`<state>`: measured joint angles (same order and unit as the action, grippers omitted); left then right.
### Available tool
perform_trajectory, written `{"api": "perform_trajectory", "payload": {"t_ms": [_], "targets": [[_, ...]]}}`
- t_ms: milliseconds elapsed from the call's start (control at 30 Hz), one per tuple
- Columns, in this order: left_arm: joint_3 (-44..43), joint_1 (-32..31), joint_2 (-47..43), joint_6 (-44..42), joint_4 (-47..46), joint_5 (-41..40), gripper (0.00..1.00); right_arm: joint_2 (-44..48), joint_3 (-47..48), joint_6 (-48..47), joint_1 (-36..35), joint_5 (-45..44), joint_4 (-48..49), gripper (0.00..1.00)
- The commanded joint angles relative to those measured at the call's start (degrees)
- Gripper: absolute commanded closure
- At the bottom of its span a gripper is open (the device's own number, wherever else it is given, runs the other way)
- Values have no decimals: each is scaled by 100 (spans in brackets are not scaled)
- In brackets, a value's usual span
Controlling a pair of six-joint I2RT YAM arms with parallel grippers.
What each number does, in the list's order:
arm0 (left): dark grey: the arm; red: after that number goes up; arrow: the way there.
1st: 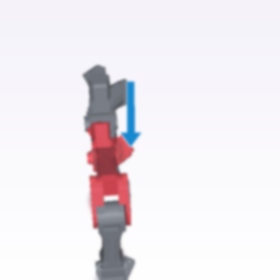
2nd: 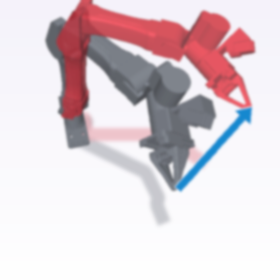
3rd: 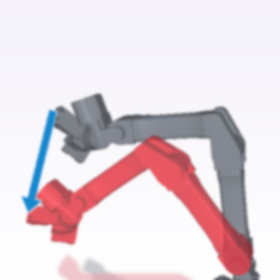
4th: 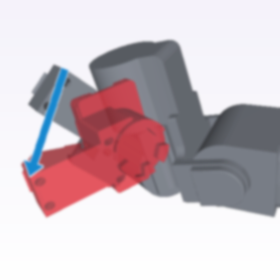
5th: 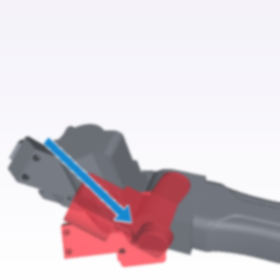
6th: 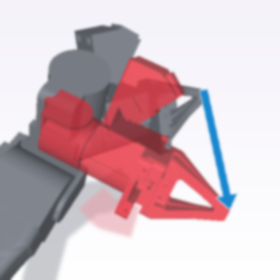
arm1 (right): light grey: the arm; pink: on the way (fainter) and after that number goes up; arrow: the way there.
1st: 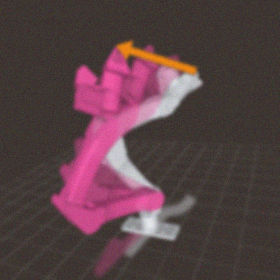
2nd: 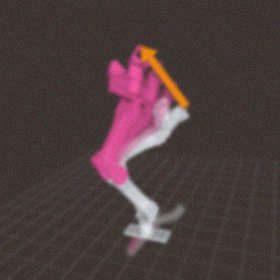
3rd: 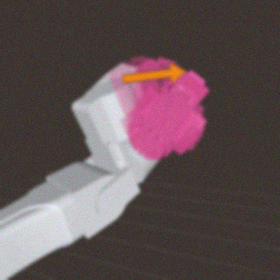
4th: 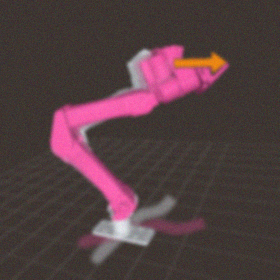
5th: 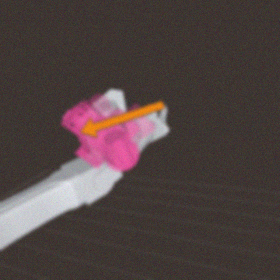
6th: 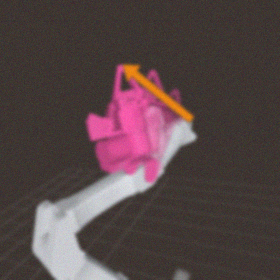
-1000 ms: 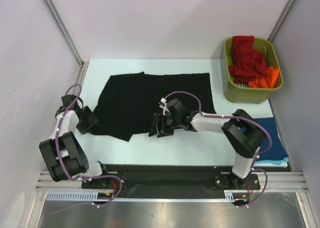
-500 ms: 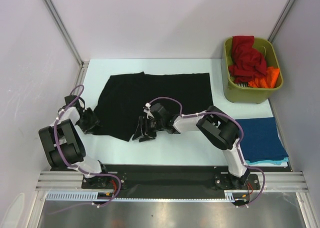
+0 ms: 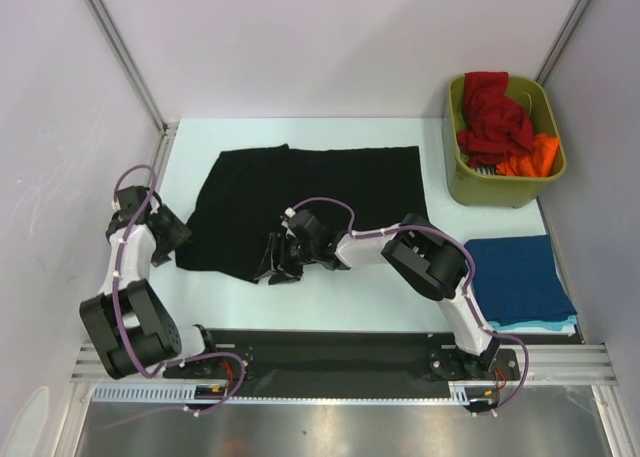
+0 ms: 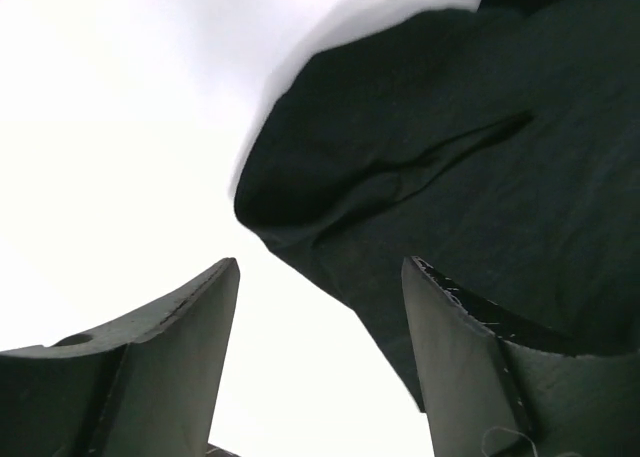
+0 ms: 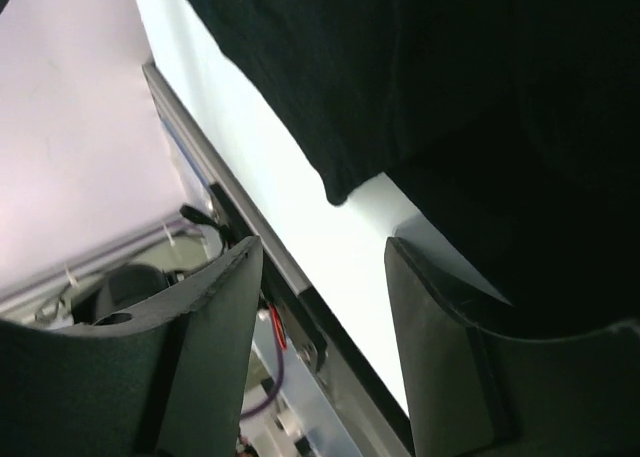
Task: Fold and stack the t-shirts
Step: Flatten the tshirt out
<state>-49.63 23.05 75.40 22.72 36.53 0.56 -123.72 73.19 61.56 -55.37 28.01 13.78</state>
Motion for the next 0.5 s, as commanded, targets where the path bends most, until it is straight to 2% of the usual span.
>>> {"api": "perform_trajectory", "payload": {"t_ms": [0,133,267,467], "targets": [[75,24,-306,391,152,-390,28,-143,248,549,-175,-858,-674,41],[41,15,-332,671,205,-407,27,-196,371,1006,-403,-1393,-780,42],[-152,15,-385,778,284,-372,27,-354,635,1269,-509,-1816,-1359,45],[-171,7,-526,725,328,-399,27,-469,697,1640,-536,-2150,-1650,54]]}}
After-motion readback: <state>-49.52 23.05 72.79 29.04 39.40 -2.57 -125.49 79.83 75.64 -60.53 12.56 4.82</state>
